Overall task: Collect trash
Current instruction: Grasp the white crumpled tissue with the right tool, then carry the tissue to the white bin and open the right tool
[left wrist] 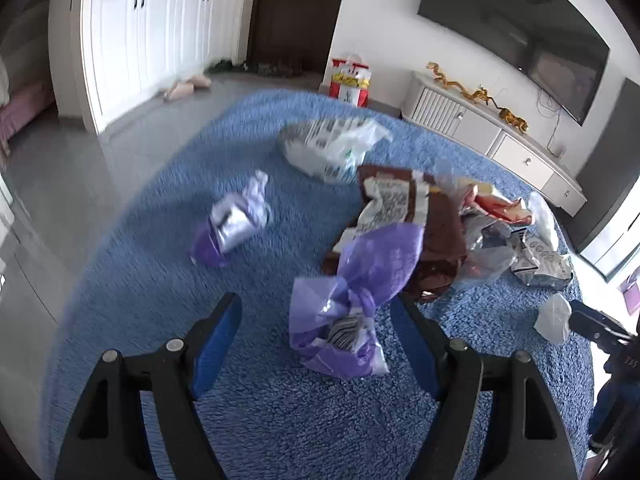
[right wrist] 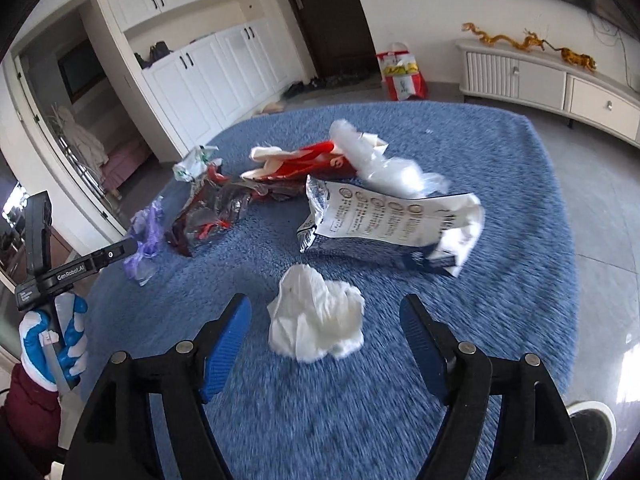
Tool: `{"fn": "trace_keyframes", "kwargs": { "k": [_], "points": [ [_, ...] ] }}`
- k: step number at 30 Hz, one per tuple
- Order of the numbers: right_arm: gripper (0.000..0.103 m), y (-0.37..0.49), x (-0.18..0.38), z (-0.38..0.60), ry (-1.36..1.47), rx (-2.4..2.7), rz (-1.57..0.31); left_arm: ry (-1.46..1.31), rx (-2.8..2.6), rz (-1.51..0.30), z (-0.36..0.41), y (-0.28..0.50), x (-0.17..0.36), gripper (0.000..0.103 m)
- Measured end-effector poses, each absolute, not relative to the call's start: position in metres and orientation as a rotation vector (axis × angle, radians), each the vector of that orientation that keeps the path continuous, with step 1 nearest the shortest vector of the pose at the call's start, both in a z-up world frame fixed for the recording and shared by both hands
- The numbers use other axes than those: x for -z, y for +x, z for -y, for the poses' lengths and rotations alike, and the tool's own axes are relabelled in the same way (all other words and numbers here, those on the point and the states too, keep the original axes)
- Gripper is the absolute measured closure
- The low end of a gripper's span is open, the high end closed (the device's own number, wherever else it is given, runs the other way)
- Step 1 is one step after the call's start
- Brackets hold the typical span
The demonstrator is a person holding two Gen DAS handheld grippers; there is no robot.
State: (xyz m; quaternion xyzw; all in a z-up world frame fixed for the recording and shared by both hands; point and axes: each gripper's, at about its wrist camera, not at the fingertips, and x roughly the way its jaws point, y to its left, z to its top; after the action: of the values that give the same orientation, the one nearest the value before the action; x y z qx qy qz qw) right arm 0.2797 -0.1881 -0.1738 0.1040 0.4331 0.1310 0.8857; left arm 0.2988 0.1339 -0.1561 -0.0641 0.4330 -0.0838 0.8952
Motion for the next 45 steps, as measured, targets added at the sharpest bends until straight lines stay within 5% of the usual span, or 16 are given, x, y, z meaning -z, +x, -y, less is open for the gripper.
{"fn": "trace_keyframes", "kwargs": {
  "k": [3,5,6,8,17,25,40,45],
  "points": [
    [0.045,0.285,0.181,0.180,0.199,-0.293,-0.929,-0.137,0.180,-0.901,-0.131,0.291,0.161,0.034],
    [0.076,0.284,0.184,0.175,0.183,-0.298,-0.941,-0.122,0.182,-0.901,-0.127,0.286,0.162,0.053],
    [0.080,0.282,0.185,0.175,0.183,-0.308,-0.940,-0.126,0.187,-0.907,-0.126,0.282,0.162,0.063],
    [0.085,0.275,0.181,0.178,0.191,-0.321,-0.922,-0.132,0.190,-0.900,-0.122,0.278,0.157,0.065],
    [0.086,0.213,0.132,0.227,0.235,-0.318,-0.770,-0.084,0.283,-0.811,-0.083,0.236,0.102,0.067],
    [0.085,0.122,0.125,0.338,0.290,-0.097,-0.709,0.017,0.573,-0.816,0.047,0.191,0.070,0.067],
    [0.081,0.038,0.262,0.474,0.524,0.255,-0.886,0.249,0.916,-1.003,0.299,0.124,0.141,0.064],
    [0.075,0.036,0.291,0.494,0.563,0.306,-0.921,0.272,0.954,-1.076,0.351,0.122,0.171,0.051]
  ]
}}
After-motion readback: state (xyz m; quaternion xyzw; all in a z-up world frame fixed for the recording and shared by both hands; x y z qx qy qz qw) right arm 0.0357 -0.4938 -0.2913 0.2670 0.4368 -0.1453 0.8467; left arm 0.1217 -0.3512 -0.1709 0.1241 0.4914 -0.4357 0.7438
